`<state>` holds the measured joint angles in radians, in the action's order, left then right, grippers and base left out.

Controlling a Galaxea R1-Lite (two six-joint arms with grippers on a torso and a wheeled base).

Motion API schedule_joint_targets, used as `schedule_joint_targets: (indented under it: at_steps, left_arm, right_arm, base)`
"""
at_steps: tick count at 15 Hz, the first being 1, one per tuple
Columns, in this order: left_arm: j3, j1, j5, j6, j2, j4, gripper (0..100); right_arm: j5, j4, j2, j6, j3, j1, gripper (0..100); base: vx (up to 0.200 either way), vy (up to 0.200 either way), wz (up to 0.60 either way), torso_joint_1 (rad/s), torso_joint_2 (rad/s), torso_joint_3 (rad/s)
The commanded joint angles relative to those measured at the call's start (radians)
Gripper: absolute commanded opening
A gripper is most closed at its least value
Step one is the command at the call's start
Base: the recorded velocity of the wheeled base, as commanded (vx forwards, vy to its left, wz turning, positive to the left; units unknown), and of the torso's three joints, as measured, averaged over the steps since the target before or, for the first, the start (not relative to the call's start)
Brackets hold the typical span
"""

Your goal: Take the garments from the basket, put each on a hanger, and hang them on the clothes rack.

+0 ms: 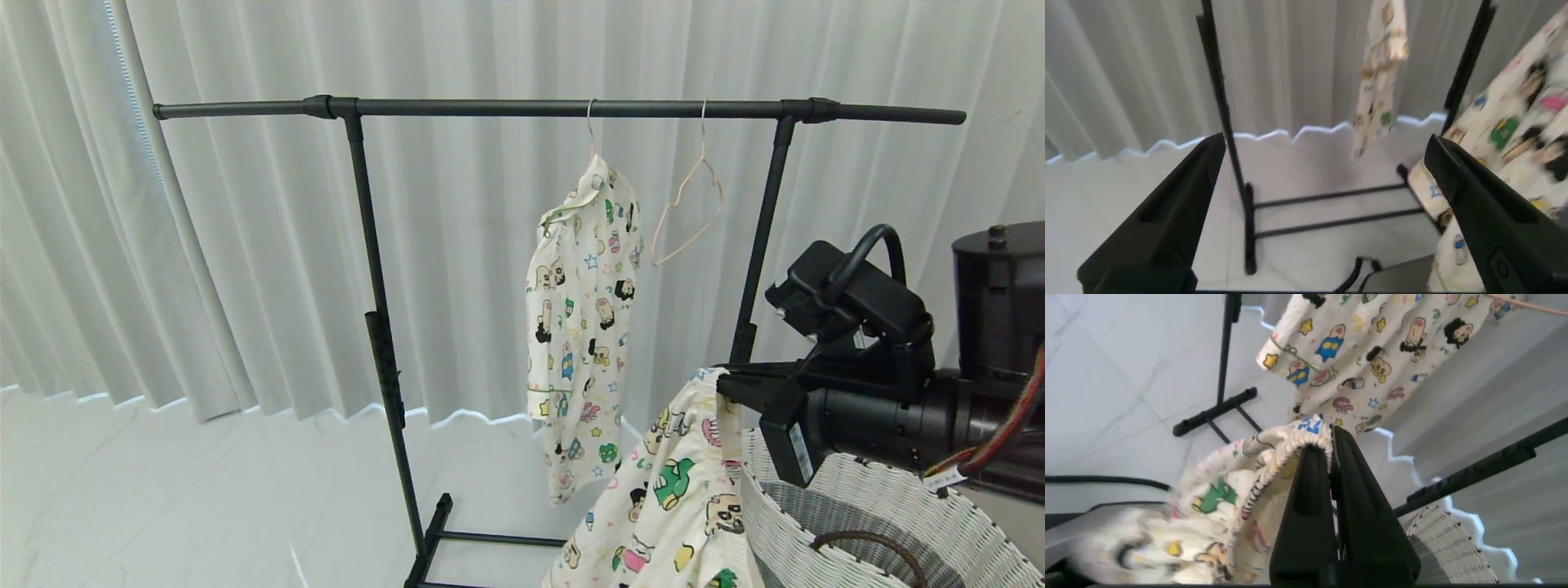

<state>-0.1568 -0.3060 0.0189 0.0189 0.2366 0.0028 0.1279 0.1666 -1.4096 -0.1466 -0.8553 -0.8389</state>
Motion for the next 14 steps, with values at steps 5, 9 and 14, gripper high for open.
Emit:
schedule_joint_targets:
  at_steps: [5,9,14]
  left_arm:
    - [-0.296,-0.18,0.021,-0.197,0.512,-0.073,100]
    - [-0.469,-0.266,0.018,-0.019,0.857,-0.291,100]
    - [-0.42,-0.481,-0.005,0.062,0.949,-0.317,100]
  right_arm:
    - [0.001,-0.001,-0.089,0.001,-0.146,-0.026,0]
    - [0.001,-0.001,-0.198,0.001,-0.315,-0.04,0]
    - [-0.001,-0.002,-0.261,0.004,-0.427,-0.138,0]
  base:
    - [0.0,0.0,0.0,0.0,0.0,0.0]
    - [0.0,0.0,0.0,0.0,0.0,0.0]
    - [0.0,0.0,0.0,0.0,0.0,0.0]
